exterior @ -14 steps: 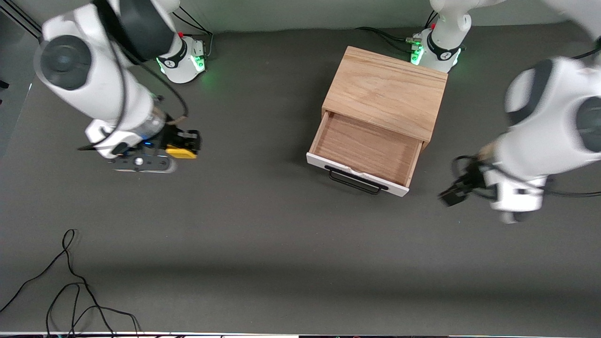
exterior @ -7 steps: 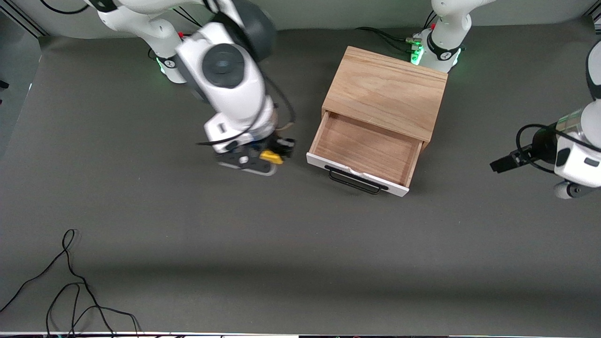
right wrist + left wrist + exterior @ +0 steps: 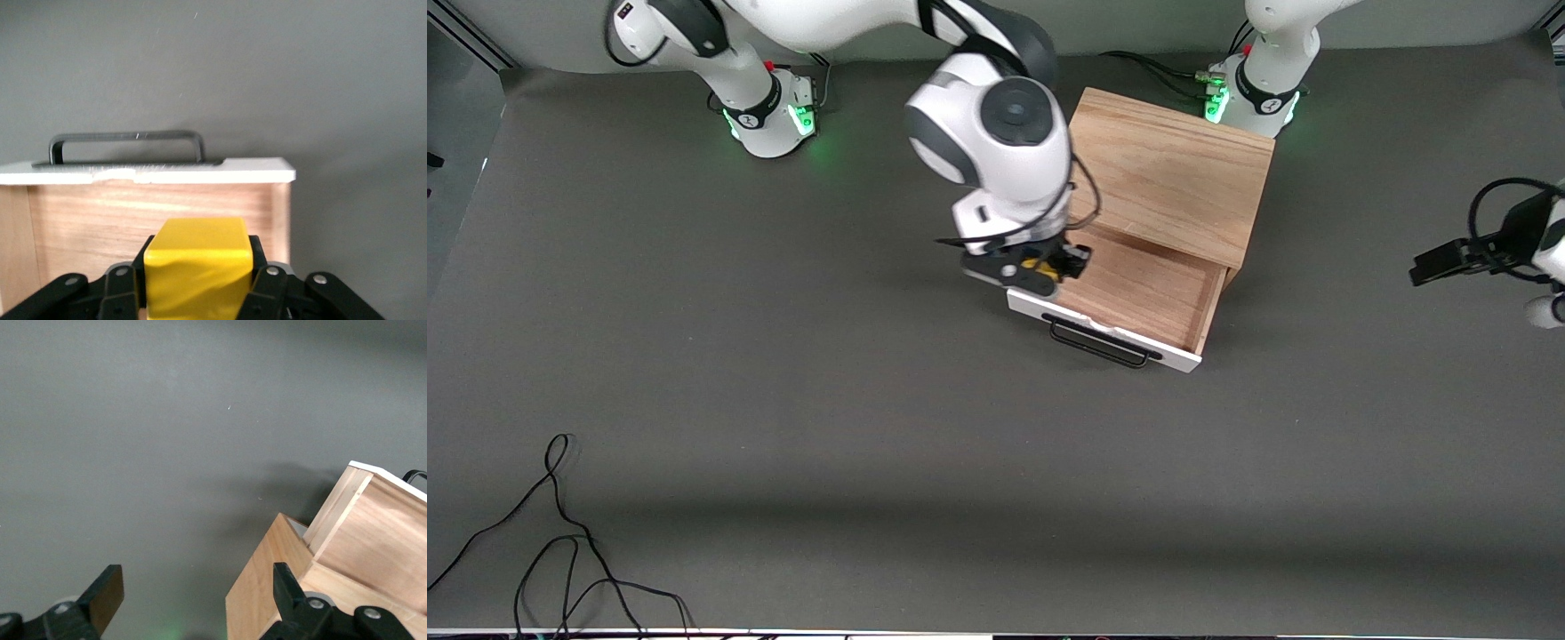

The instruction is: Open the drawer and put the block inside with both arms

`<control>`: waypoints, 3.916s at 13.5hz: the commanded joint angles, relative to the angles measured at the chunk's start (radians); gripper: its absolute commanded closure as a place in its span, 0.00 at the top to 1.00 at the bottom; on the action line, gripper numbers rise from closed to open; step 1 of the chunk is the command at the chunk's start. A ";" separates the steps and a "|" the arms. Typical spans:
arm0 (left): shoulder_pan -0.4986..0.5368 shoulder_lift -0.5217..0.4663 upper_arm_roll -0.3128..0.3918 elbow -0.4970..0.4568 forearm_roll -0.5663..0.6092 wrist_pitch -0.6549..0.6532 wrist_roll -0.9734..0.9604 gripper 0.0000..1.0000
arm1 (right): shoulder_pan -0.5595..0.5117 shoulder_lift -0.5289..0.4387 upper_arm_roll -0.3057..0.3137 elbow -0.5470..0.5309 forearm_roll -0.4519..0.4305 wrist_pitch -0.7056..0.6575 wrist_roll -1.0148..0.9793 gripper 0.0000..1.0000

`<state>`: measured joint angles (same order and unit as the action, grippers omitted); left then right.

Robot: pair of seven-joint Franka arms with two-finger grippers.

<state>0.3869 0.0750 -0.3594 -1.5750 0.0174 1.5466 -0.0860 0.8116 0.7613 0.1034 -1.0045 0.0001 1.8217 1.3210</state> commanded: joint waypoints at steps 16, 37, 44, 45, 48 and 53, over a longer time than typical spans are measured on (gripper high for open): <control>-0.391 -0.058 0.301 -0.030 -0.011 0.049 0.089 1.00 | 0.064 0.194 -0.008 0.063 -0.005 0.093 0.149 0.74; -0.388 -0.052 0.303 -0.002 0.003 0.024 0.132 1.00 | -0.135 -0.318 -0.047 0.043 -0.071 -0.530 -0.517 0.99; -0.393 -0.052 0.303 0.001 0.003 0.009 0.130 1.00 | -0.489 -0.540 -0.048 -0.088 -0.071 -0.686 -1.075 0.99; -0.393 -0.052 0.303 0.001 0.003 0.009 0.130 1.00 | -0.543 -0.551 -0.059 -0.095 -0.072 -0.697 -1.148 0.99; -0.395 -0.054 0.301 0.003 0.002 0.009 0.132 1.00 | -0.663 -0.562 -0.143 -0.118 -0.060 -0.696 -1.391 0.99; -0.396 -0.054 0.301 0.009 0.001 0.007 0.132 1.00 | -0.701 -0.559 -0.235 -0.290 -0.035 -0.486 -1.476 0.99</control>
<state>0.0061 0.0376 -0.0715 -1.5725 0.0171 1.5716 0.0271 0.1046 0.2286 -0.1238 -1.1803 -0.0532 1.2385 -0.1333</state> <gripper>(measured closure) 0.000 0.004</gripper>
